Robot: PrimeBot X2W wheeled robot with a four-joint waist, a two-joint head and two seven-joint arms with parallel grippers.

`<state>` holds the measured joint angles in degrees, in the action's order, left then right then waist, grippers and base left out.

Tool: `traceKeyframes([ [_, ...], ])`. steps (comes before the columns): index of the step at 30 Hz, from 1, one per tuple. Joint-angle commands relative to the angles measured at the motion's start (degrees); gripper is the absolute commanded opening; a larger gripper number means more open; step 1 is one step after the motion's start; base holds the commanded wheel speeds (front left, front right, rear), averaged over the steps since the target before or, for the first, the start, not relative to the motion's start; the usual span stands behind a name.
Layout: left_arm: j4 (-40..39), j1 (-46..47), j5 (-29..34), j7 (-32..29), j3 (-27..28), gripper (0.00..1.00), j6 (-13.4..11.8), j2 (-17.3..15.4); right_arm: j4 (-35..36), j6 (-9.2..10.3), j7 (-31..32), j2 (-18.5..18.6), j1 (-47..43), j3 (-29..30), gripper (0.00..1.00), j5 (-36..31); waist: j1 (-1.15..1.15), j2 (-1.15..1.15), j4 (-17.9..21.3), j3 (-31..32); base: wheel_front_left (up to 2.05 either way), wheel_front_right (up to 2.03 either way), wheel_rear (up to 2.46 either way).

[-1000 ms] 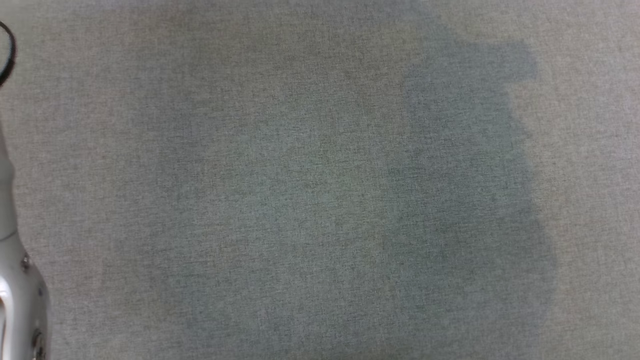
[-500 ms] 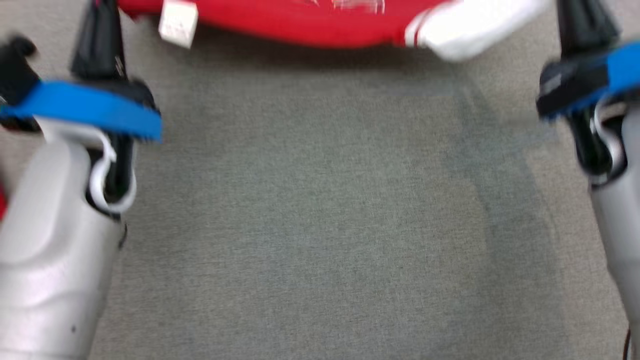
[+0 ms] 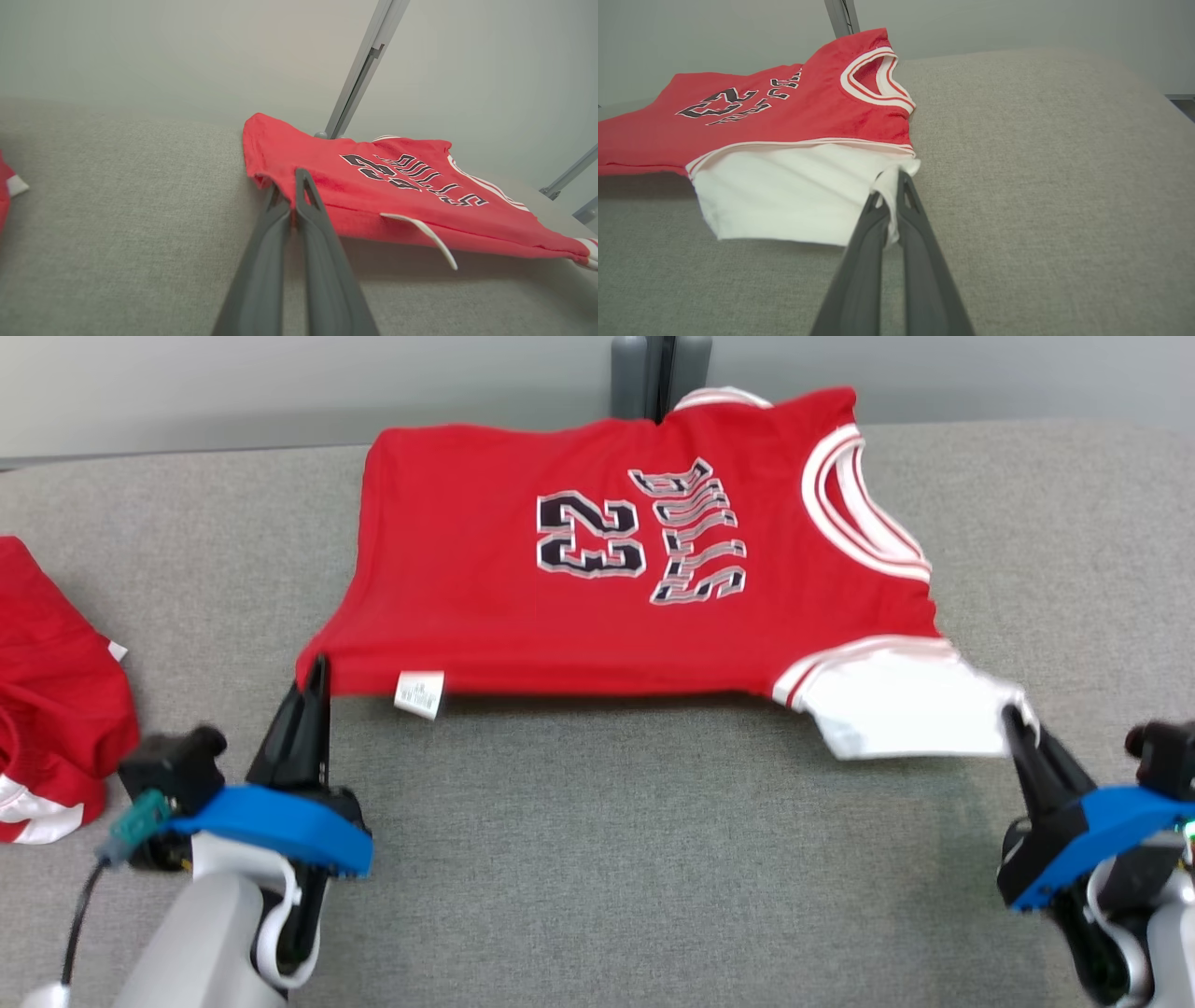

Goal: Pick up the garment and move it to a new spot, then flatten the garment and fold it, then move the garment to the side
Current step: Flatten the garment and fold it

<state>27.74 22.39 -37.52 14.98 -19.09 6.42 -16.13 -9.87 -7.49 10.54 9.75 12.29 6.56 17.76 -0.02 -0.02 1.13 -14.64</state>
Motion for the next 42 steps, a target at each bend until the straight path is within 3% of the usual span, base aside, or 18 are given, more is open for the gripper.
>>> traceKeyframes([
  [1, -0.6, -1.8, 0.5, 0.3, 0.7, 0.00, -0.8, 0.0, 2.1, 0.00, 1.3, -1.0, -2.3, 1.1, 0.00, -1.1, 0.02, 0.02, 0.2, 0.6, 0.00, 0.00, 0.00],
  [11, -5.9, -14.0, 2.4, 0.2, 0.8, 0.00, -5.3, 0.7, 11.5, 0.00, 11.4, -6.3, -13.4, 5.5, 0.00, -5.9, 0.02, 0.02, -0.7, 3.7, 0.00, 0.00, 0.00],
  [27, -17.1, -25.6, 3.8, -6.9, 0.3, 0.00, -12.9, -4.0, 22.2, -0.01, 31.0, -6.8, -26.3, 5.5, 0.00, 1.1, 0.02, 0.02, -0.7, 5.6, 0.00, 0.00, 0.00],
  [34, -23.6, -29.0, 3.7, -10.0, 0.8, 0.00, -16.1, -5.4, 25.5, 0.00, 31.1, -6.8, -26.8, 6.5, 0.00, 1.0, 0.02, 0.02, -0.5, 5.2, 0.00, 0.00, 0.00],
  [42, -28.1, -24.3, 5.4, -12.9, -2.3, 0.00, -15.4, -5.1, 28.4, -0.02, 26.1, -6.8, -19.6, 4.0, 0.00, -2.3, 0.02, 0.02, -0.7, 3.7, 0.00, 0.00, 0.00],
])
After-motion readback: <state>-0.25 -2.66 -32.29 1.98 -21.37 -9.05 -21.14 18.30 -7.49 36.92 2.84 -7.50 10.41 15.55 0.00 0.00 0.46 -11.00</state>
